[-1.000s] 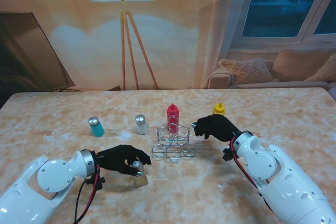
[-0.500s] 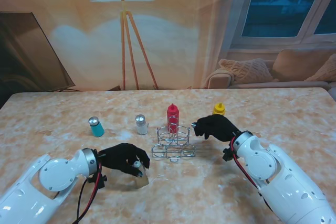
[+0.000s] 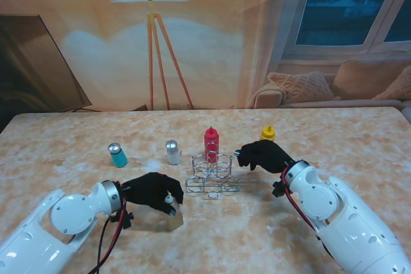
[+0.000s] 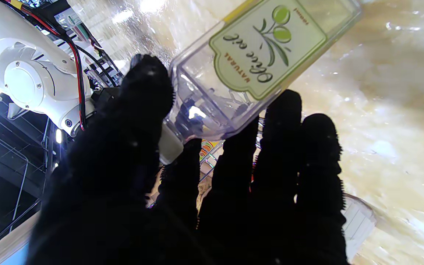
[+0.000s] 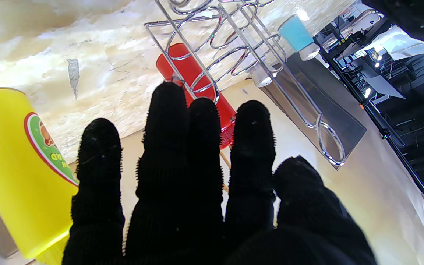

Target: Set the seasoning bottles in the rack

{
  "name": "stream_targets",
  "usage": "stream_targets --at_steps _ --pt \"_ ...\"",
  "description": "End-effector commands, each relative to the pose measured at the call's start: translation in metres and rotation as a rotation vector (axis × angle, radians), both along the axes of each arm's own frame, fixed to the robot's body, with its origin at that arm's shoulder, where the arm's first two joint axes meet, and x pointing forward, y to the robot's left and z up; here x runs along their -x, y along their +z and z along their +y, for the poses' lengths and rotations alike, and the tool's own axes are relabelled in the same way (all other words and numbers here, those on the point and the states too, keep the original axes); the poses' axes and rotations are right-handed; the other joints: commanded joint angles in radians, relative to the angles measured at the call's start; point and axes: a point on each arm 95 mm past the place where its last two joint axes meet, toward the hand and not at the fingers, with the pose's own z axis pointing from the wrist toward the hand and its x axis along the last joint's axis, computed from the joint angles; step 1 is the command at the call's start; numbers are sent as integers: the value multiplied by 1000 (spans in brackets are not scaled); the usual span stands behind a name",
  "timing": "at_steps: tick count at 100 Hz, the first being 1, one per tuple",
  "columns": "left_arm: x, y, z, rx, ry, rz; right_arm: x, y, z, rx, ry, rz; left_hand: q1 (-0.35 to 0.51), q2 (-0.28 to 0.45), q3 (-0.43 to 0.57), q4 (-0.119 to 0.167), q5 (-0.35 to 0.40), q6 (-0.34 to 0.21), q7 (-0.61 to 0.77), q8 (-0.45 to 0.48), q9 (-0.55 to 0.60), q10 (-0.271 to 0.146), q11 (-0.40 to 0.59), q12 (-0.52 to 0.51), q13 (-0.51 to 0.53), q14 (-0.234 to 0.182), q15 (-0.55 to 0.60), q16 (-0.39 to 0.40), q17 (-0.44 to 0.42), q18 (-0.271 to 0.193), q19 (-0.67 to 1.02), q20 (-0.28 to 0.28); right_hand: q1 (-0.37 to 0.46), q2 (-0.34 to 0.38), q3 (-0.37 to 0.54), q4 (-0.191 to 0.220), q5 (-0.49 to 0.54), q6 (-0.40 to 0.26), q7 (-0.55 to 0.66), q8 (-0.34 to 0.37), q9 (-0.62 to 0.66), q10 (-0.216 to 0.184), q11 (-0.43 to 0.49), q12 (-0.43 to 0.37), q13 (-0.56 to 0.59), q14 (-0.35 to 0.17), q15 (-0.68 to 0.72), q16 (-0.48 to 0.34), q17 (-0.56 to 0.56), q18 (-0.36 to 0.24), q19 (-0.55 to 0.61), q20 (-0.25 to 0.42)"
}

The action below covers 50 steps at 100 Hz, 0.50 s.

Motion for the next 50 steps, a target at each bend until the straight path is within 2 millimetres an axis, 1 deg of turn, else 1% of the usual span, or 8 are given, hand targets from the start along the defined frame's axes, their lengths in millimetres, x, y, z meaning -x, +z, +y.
stream_targets --at_steps 1,36,47,50 --pt "3 -6 -2 -6 -7 18 3 -4 4 4 11 19 238 74 129 51 51 -61 84 13 120 -127 104 79 60 -98 55 34 7 -42 13 22 -3 -6 -6 -13 -9 -27 5 -10 -6 -16 -3 21 -2 -13 -5 30 -6 4 -4 21" --pt "-3 7 -9 17 -63 2 3 -4 4 3 11 21 263 77 159 60 59 -72 118 26 137 -130 116 83 87 -105 55 55 34 -51 12 15 -2 -8 -5 -13 -10 -29 4 -11 -6 -17 -2 20 -2 -14 -5 30 -5 6 -6 20" --pt "-5 12 -12 21 -85 -2 3 -4 4 3 11 21 276 87 174 64 59 -68 126 41 133 -133 121 91 92 -105 52 68 43 -46 8 11 -2 -7 -5 -12 -9 -25 5 -11 -7 -16 -2 20 -2 -13 -5 30 -5 7 -6 19" --pt "-5 12 -13 23 -89 -1 3 -4 4 3 11 21 277 86 179 67 57 -65 127 48 132 -131 124 96 93 -104 47 75 45 -39 3 7 -2 -6 -5 -12 -10 -26 4 -11 -6 -16 -2 21 -2 -14 -6 30 -6 7 -7 19"
